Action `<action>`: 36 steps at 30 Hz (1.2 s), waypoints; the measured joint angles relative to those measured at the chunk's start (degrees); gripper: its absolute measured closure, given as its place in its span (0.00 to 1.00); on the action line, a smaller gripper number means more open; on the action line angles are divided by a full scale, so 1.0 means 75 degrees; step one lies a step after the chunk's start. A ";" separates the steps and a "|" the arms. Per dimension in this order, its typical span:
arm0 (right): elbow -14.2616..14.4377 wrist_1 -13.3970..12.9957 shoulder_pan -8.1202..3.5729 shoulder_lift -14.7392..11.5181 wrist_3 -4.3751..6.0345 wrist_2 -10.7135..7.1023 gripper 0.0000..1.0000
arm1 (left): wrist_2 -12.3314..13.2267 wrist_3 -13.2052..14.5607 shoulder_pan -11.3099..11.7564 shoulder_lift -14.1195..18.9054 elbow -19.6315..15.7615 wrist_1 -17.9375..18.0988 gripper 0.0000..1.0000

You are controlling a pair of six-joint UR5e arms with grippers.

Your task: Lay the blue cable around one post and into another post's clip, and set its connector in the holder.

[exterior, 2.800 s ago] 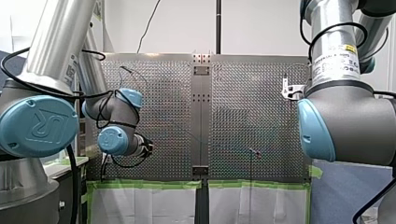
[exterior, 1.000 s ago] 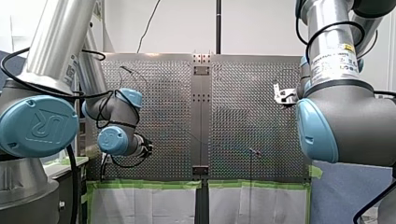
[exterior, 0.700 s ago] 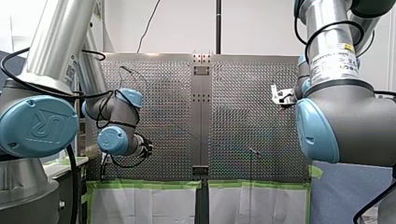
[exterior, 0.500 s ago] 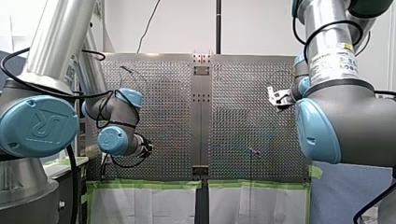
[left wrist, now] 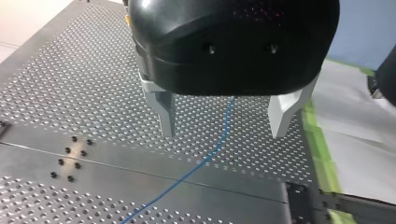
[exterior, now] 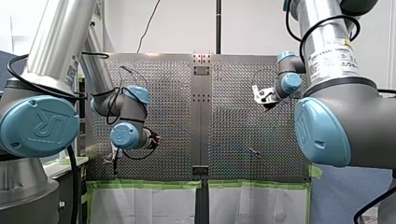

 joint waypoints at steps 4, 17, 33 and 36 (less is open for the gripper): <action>0.0202 -0.0168 0.0234 -0.0143 0.0176 0.0233 0.01 | -0.0006 -0.0002 0.0012 0.0040 0.0130 -0.0004 0.02; 0.1016 -0.0958 0.1052 -0.0458 0.0908 0.1054 0.01 | -0.0012 0.0026 0.0132 0.0319 0.0167 -0.0027 0.02; 0.1990 -0.1934 0.2027 -0.0482 0.1681 0.1958 0.01 | -0.0004 0.0038 0.0247 0.0322 0.0167 -0.0009 0.02; 0.2195 -0.2139 0.2231 -0.0481 0.1796 0.1989 0.01 | -0.0009 0.0038 0.0282 0.0324 0.0167 0.0011 0.02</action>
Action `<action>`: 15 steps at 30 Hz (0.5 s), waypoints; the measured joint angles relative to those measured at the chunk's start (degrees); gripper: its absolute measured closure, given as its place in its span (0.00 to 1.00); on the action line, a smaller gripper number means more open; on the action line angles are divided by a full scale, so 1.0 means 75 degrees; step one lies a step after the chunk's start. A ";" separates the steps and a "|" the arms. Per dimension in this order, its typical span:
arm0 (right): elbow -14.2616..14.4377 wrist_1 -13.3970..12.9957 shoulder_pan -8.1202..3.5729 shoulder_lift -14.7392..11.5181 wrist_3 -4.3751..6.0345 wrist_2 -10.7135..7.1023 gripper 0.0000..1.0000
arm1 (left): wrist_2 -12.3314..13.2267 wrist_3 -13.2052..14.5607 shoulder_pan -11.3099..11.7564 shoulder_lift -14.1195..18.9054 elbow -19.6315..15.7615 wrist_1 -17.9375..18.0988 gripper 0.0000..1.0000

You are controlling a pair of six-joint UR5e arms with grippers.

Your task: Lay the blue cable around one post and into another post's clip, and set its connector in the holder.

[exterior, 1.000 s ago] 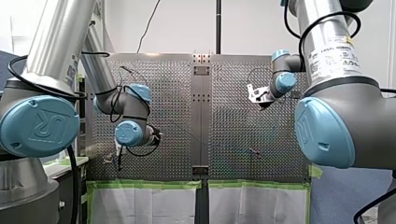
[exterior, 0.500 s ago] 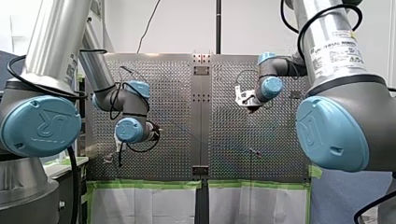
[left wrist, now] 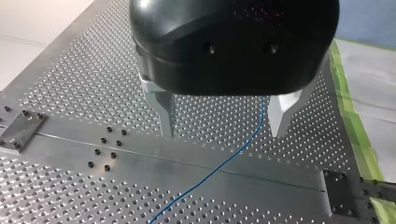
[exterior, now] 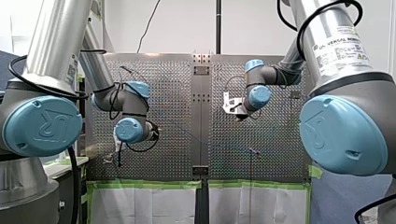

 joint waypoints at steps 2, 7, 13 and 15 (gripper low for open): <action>0.0153 -0.0154 0.0154 0.0005 0.0040 0.0006 0.01 | -0.0001 0.0000 0.0022 -0.0001 0.0000 0.0007 0.02; 0.0483 -0.0483 0.0484 0.0006 0.0097 0.0008 0.01 | -0.0003 0.0000 0.0075 -0.0002 0.0000 0.0021 0.02; 0.0853 -0.0853 0.0841 0.0008 0.0069 0.0010 0.01 | -0.0003 0.0001 0.0129 -0.0001 0.0000 0.0054 0.02; 0.0995 -0.0995 0.0888 0.0014 0.0061 0.0016 0.01 | -0.0003 0.0001 0.0148 -0.0002 0.0000 0.0062 0.02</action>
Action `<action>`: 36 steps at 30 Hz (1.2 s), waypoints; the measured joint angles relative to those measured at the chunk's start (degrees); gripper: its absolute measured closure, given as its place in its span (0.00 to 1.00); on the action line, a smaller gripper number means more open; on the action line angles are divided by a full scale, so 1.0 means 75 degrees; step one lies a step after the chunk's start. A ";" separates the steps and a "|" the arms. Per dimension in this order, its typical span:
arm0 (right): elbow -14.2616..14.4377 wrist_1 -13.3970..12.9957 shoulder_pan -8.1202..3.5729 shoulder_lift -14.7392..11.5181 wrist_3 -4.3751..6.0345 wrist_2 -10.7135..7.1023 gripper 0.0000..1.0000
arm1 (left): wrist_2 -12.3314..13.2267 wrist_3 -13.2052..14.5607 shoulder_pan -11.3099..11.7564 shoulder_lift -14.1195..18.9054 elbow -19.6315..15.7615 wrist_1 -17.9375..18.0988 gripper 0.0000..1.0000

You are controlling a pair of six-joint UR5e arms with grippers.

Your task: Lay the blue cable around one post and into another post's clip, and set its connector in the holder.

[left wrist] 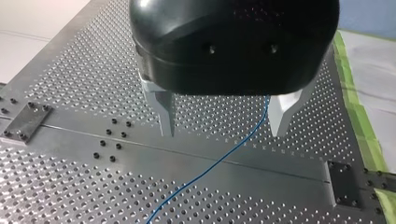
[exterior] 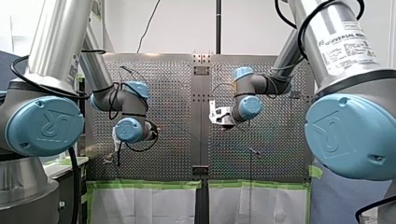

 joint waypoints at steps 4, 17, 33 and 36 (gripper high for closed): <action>0.0238 -0.0238 -0.0033 0.0003 -0.0001 0.0004 0.01 | 0.0000 0.0000 0.0029 0.0000 0.0000 0.0000 0.02; 0.1124 -0.1123 -0.0259 0.0031 -0.0240 -0.0209 0.01 | 0.0000 0.0010 0.0083 -0.0001 0.0000 0.0003 0.02; 0.1624 -0.2106 -0.0072 0.0043 -0.1184 -0.0138 0.01 | 0.0003 -0.0021 0.0124 -0.0001 0.0002 -0.0017 0.02; 0.1621 -0.2325 -0.0033 0.0046 -0.1252 -0.0074 0.01 | 0.0008 -0.0023 0.0123 -0.0001 0.0002 -0.0022 0.02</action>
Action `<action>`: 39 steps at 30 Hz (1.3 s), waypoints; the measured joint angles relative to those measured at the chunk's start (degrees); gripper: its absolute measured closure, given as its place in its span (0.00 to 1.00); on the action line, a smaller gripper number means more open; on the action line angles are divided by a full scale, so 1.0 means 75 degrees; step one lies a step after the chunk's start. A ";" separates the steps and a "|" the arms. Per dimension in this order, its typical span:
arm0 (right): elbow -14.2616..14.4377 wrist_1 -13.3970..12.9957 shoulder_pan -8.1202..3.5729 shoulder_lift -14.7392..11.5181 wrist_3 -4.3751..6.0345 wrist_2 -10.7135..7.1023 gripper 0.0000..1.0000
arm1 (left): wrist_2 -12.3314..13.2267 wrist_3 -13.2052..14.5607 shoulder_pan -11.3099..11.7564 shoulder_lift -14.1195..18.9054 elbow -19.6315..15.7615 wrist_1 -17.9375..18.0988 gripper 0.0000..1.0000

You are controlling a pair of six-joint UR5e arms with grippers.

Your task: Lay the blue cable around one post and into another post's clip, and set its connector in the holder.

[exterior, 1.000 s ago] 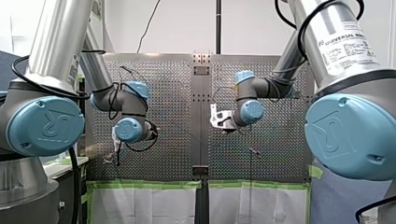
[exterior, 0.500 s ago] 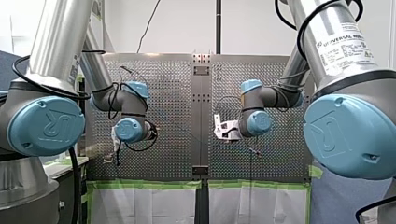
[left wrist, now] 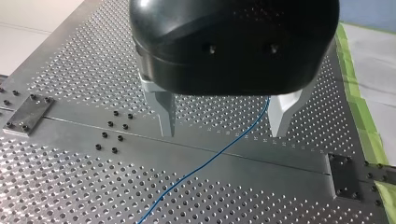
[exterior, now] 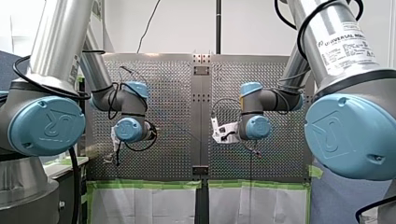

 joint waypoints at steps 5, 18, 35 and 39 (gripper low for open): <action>-0.0040 -0.0350 0.0081 0.0010 -0.0058 0.0026 0.01 | 0.0003 -0.0011 0.0007 0.0000 0.0000 -0.0011 0.02; -0.0255 -0.1196 0.0538 0.0035 -0.0238 0.0190 0.01 | 0.0003 -0.0024 0.0016 0.0000 -0.0002 -0.0032 0.02; -0.0570 -0.1170 0.1159 0.0065 0.0015 0.0911 0.01 | -0.0016 -0.0009 0.0023 0.0000 -0.0002 -0.0144 0.02; -0.0564 -0.1074 0.1163 0.0072 0.0118 0.0938 0.01 | -0.0125 0.0083 0.0023 0.0000 -0.0002 0.0037 0.02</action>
